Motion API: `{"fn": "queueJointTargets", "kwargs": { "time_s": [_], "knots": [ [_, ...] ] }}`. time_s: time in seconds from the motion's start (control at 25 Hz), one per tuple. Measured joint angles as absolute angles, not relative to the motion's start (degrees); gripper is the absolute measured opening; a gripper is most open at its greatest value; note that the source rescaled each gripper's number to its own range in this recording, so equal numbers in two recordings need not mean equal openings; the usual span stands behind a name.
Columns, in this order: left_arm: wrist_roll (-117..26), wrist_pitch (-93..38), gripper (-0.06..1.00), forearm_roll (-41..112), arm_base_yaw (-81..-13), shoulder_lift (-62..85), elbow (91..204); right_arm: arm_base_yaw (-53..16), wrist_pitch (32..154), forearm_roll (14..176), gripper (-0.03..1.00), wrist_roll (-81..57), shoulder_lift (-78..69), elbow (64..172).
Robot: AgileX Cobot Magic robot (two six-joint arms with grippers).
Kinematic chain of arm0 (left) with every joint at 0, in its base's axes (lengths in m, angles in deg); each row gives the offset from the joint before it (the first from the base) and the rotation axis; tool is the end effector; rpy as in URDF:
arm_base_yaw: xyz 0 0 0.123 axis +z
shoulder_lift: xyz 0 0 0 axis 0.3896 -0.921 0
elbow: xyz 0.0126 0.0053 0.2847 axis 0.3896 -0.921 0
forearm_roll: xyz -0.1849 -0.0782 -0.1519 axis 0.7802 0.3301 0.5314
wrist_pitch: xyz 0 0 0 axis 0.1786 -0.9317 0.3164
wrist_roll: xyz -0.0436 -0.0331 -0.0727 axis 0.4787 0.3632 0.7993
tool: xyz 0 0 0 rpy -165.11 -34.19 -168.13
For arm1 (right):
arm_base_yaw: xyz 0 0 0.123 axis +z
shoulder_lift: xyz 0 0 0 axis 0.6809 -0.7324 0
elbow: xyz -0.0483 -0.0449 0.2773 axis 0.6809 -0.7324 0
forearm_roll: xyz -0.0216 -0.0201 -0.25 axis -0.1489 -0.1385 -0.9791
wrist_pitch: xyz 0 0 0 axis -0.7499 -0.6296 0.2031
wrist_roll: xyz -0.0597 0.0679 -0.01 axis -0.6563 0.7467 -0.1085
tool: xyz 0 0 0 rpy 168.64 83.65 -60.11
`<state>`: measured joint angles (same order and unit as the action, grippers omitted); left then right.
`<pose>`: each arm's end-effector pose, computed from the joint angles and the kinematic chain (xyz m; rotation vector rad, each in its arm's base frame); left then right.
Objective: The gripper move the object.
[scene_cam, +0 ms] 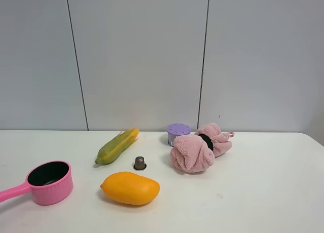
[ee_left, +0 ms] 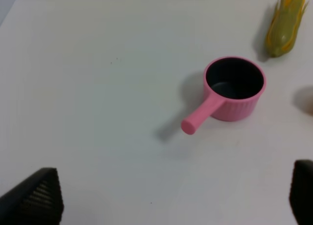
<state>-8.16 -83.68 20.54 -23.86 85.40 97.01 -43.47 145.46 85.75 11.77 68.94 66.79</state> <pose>-0.0066 0.0020 0.2800 -0.0359 2.0208 -0.0134 -0.0060 -0.0019 0.2778 0.0334 2.0456 -0.0220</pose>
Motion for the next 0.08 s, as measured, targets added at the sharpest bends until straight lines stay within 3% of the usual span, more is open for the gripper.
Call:
{"fn": "queueJointTargets", "kwargs": {
  "time_s": [0.08],
  "knots": [
    [-8.16,-83.68,1.0,20.54,-23.86,85.4,97.01,-43.47,145.46,85.75,0.93,11.77,68.94,66.79]
  ]
}}
